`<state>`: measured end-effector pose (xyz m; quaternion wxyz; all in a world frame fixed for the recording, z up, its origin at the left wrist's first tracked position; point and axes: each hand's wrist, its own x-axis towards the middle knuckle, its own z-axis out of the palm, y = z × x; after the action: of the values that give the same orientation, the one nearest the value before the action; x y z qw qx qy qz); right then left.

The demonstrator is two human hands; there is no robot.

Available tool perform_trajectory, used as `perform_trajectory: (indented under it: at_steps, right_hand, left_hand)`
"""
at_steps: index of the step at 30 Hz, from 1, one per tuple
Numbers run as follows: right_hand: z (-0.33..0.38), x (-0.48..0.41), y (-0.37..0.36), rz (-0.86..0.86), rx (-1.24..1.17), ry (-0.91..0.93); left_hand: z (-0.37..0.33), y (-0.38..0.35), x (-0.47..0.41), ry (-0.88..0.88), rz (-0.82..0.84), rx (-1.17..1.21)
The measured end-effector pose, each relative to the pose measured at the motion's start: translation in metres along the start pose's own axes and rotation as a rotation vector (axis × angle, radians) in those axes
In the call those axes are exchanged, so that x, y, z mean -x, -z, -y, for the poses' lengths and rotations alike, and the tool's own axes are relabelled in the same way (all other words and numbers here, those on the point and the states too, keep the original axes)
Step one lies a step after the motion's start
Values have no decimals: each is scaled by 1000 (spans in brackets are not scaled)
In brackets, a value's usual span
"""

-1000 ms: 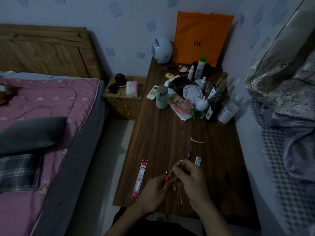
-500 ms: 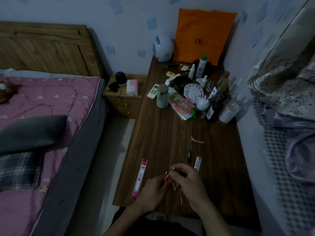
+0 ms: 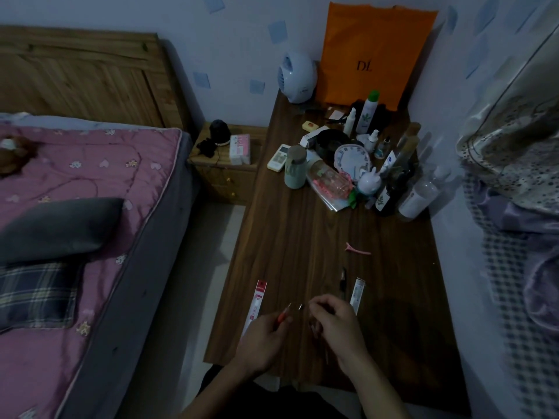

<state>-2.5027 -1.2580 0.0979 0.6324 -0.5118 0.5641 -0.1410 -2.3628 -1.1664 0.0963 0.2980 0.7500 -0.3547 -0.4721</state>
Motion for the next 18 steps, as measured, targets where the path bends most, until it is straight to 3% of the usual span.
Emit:
perform_trajectory:
  at_steps: [7,14,18]
  right_hand:
    - [-29,-47,-13,-18,374,68]
    - [-50,-83,-22,-63,862,194]
    - [-55,-98,-27,-6,1031,261]
  left_hand:
    - [37,7,-16,203,1,121]
    - [53,4,-32,168,16,133]
    - [57,6,-41,143,22,144]
